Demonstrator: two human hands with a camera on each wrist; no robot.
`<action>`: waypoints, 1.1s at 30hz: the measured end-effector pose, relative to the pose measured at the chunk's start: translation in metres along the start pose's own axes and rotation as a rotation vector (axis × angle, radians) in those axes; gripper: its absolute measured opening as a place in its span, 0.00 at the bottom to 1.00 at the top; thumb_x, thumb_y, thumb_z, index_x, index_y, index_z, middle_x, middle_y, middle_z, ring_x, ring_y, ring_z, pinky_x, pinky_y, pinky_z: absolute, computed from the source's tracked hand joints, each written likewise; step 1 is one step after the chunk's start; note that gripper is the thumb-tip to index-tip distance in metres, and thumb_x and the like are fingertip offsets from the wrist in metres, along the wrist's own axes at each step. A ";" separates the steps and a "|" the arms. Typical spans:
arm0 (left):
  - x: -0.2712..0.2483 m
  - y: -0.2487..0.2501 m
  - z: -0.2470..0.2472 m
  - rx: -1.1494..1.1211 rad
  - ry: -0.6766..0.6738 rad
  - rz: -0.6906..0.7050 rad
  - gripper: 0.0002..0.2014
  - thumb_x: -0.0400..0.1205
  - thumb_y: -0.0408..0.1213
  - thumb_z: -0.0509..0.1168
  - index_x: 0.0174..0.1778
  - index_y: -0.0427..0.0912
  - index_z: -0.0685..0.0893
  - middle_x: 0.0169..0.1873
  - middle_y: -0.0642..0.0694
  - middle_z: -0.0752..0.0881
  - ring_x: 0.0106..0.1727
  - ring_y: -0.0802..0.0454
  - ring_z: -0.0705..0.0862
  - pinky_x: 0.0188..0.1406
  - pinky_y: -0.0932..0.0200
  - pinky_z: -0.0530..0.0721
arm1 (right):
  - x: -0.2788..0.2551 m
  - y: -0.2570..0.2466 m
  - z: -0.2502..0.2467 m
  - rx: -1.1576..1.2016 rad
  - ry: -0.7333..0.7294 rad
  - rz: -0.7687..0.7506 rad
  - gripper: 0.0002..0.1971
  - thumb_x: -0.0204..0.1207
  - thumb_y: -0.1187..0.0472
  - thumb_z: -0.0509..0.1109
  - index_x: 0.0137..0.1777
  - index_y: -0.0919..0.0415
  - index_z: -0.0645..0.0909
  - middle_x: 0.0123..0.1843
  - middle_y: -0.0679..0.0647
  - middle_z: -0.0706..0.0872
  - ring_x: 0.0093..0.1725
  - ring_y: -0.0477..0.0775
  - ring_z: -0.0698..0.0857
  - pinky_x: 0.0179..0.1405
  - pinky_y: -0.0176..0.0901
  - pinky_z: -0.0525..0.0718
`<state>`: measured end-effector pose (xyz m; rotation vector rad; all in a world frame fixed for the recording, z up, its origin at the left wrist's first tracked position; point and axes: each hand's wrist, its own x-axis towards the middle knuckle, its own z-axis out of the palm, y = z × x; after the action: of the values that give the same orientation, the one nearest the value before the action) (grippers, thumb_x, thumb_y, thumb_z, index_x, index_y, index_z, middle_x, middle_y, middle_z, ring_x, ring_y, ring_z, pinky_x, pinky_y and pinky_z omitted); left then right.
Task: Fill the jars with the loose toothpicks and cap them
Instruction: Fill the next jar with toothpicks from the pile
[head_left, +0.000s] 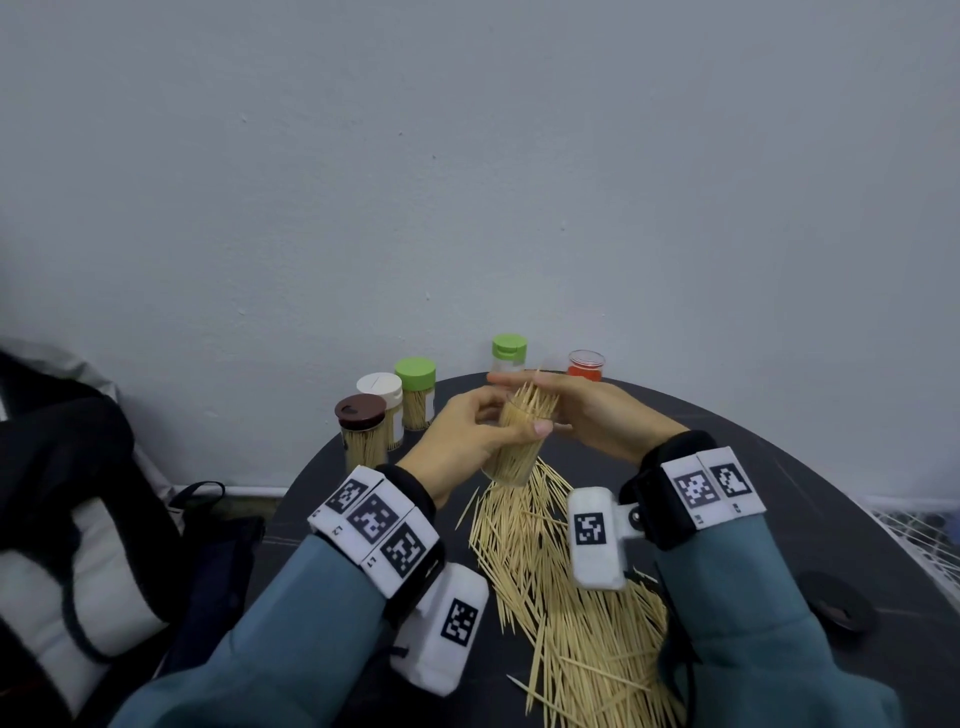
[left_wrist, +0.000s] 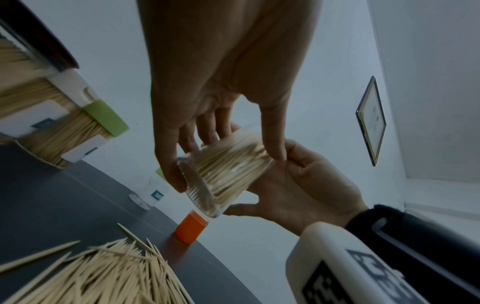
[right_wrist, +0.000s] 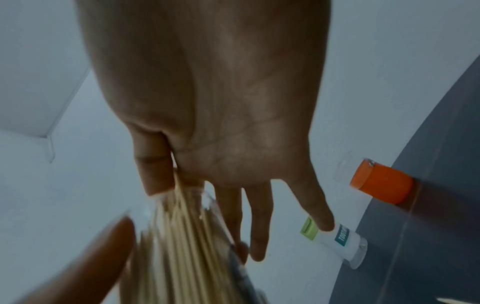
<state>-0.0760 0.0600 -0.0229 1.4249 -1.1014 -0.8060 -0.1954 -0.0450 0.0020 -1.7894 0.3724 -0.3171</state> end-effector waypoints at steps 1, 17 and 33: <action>0.001 0.000 -0.001 0.002 0.013 0.002 0.20 0.73 0.41 0.74 0.60 0.43 0.82 0.57 0.47 0.86 0.61 0.53 0.82 0.48 0.60 0.79 | -0.001 0.000 -0.001 0.009 0.008 0.015 0.17 0.85 0.55 0.49 0.63 0.47 0.78 0.65 0.52 0.83 0.68 0.52 0.79 0.79 0.60 0.60; 0.002 -0.001 -0.004 0.020 0.045 0.035 0.26 0.66 0.45 0.77 0.60 0.44 0.82 0.56 0.48 0.85 0.62 0.51 0.82 0.66 0.45 0.79 | -0.005 -0.002 0.000 -0.068 0.129 0.176 0.24 0.83 0.44 0.47 0.78 0.47 0.62 0.76 0.51 0.73 0.70 0.47 0.72 0.77 0.60 0.53; -0.001 -0.002 -0.002 0.078 -0.014 0.059 0.28 0.59 0.51 0.77 0.55 0.50 0.83 0.56 0.48 0.86 0.60 0.52 0.83 0.66 0.51 0.79 | -0.009 -0.007 0.003 -0.240 0.166 0.212 0.23 0.84 0.45 0.49 0.76 0.50 0.65 0.71 0.49 0.76 0.71 0.48 0.72 0.72 0.50 0.65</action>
<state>-0.0741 0.0612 -0.0242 1.4467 -1.1918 -0.7384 -0.2017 -0.0371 0.0081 -1.9421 0.7383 -0.2804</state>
